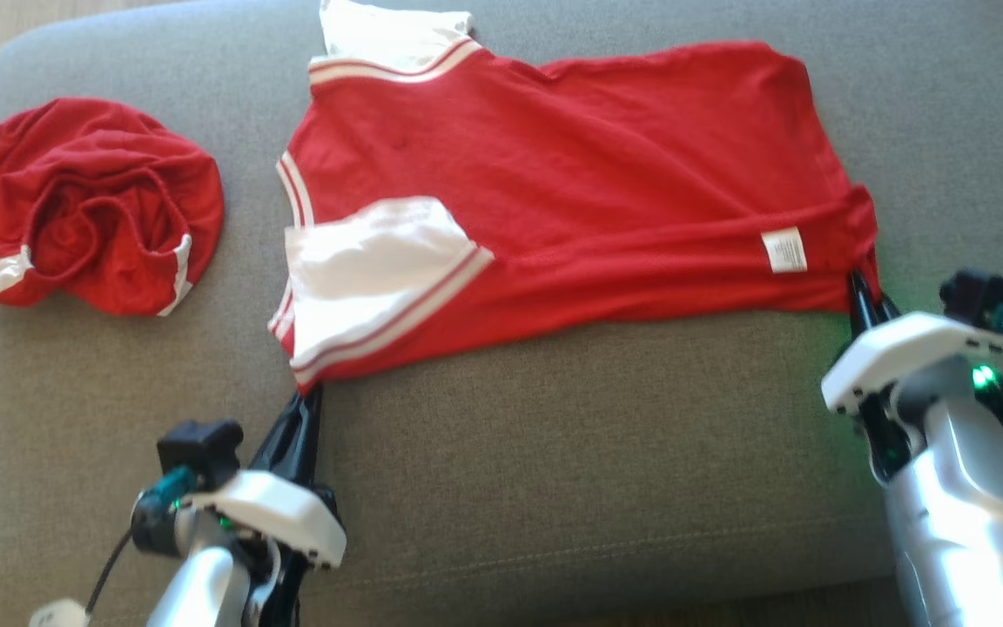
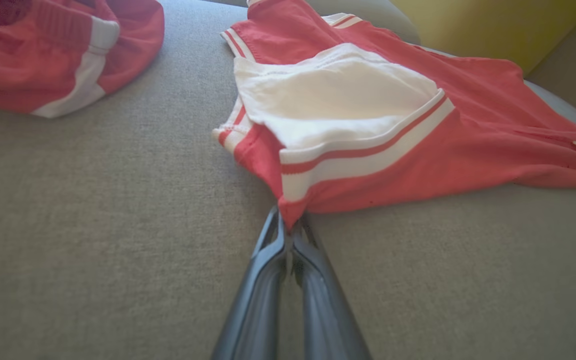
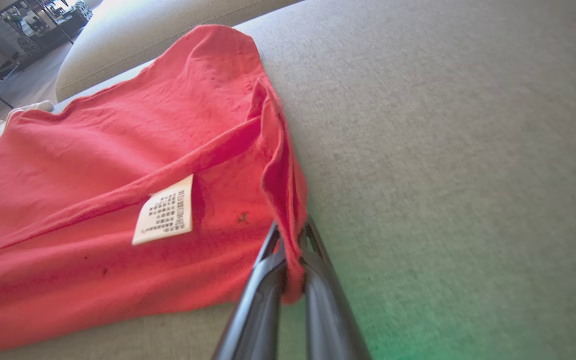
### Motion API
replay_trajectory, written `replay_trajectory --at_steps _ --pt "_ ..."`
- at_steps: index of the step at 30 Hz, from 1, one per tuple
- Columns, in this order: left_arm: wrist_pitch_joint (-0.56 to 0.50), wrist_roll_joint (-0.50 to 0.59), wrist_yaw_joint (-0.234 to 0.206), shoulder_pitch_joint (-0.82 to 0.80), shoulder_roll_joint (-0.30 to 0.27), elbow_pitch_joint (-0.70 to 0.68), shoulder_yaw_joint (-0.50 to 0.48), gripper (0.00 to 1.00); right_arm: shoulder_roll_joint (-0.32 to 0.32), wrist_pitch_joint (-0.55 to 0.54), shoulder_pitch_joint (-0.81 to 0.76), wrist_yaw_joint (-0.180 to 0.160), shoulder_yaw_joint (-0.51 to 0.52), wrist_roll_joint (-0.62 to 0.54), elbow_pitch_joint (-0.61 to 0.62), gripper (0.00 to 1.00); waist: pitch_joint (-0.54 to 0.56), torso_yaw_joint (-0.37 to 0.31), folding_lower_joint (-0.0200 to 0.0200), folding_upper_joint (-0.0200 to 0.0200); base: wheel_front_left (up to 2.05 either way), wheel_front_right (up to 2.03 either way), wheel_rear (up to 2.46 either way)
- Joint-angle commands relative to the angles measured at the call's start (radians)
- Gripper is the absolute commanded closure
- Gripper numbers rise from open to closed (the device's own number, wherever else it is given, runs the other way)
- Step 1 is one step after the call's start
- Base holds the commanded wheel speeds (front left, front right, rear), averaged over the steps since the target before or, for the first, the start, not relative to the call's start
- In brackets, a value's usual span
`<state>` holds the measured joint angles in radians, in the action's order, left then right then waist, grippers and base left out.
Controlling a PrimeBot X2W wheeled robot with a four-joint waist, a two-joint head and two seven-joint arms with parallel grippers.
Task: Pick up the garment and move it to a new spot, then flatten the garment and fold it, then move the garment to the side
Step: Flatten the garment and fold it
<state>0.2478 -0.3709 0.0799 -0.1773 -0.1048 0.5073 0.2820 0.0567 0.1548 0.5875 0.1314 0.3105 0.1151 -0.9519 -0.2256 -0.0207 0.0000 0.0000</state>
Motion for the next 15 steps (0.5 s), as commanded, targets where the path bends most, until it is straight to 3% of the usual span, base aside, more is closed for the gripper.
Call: replay_trajectory --at_steps 1,9,15 --pt "0.004 0.007 -0.001 0.009 -0.028 -0.048 -0.026 1.00 0.020 -0.008 -0.026 -0.001 -0.024 0.014 0.039 1.00 0.010 0.001 0.0000 0.0000 0.00 0.00 0.00" --pt "-0.058 -0.004 -0.017 0.128 -0.049 -0.191 -0.011 1.00 0.060 -0.069 -0.129 -0.001 -0.065 0.086 0.145 1.00 0.026 -0.003 0.0000 0.0000 0.00 0.00 0.00" --pt "-0.188 -0.031 -0.029 0.240 -0.074 -0.328 0.010 1.00 0.109 -0.161 -0.261 -0.001 -0.092 0.149 0.308 1.00 0.025 0.004 0.0000 0.0000 0.00 0.00 0.00"
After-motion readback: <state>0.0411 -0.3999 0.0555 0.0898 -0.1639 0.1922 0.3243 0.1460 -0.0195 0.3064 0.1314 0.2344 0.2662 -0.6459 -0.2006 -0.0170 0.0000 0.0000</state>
